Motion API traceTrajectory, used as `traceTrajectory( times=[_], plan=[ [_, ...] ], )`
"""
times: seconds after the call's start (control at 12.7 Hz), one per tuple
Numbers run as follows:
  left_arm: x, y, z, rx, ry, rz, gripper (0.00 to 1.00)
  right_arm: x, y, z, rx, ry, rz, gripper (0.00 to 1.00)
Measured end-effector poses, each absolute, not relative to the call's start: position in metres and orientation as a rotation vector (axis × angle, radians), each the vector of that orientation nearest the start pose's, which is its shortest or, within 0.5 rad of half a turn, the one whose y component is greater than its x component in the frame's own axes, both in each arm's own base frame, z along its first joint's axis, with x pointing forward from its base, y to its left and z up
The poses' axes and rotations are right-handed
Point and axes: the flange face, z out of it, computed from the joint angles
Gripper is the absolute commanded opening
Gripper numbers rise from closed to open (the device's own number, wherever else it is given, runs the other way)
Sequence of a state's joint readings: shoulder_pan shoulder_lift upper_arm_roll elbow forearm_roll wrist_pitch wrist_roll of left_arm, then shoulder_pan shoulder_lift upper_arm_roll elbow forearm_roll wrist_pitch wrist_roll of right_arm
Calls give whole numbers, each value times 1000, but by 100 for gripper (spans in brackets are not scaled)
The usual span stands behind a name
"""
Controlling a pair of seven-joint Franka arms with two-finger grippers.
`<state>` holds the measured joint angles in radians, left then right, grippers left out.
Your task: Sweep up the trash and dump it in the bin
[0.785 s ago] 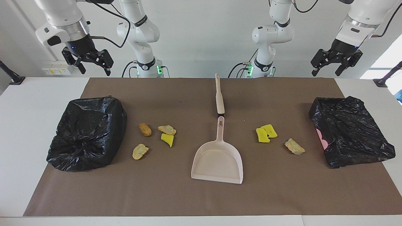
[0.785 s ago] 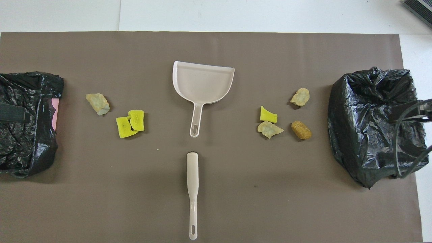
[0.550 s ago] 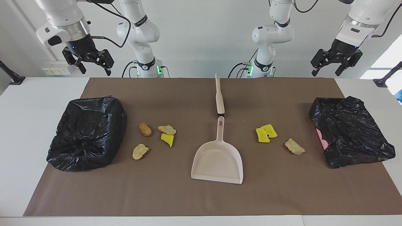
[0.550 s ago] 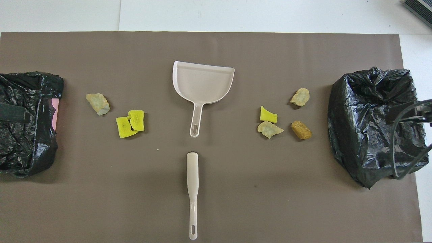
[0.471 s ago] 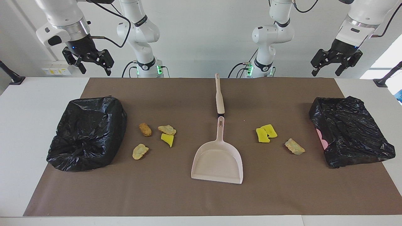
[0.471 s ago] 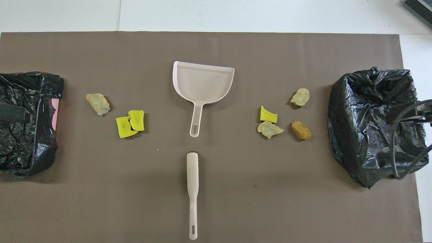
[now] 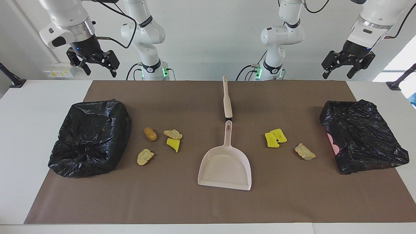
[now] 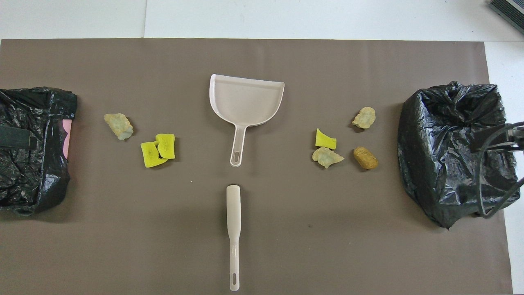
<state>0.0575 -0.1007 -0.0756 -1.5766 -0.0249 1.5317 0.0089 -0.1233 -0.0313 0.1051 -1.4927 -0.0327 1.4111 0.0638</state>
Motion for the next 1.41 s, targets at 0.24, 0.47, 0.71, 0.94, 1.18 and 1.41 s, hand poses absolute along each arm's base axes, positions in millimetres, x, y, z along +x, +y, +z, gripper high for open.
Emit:
traceTrajectory(
  times=[0.24, 0.47, 0.71, 0.94, 1.18, 1.41],
  plan=[
    [519, -14, 672, -3158, 45, -88, 100, 521, -8, 663, -3176, 125, 109, 100],
    [519, -14, 672, -3158, 45, -88, 100, 518, -3, 662, -3179, 93, 115, 100],
    [518, -14, 672, -3158, 45, -88, 100, 523, 11, 650, -3179, 21, 142, 100],
    [517, -25, 671, -3157, 74, -69, 100, 536, 43, 633, -3177, -78, 125, 100],
    [506, -64, 661, -3168, 162, -13, 100, 553, 73, 611, -3172, -128, 102, 100],
    [475, -112, 624, -3164, 251, 120, 100, 568, 117, 582, -3165, -125, 82, 100]
  ],
)
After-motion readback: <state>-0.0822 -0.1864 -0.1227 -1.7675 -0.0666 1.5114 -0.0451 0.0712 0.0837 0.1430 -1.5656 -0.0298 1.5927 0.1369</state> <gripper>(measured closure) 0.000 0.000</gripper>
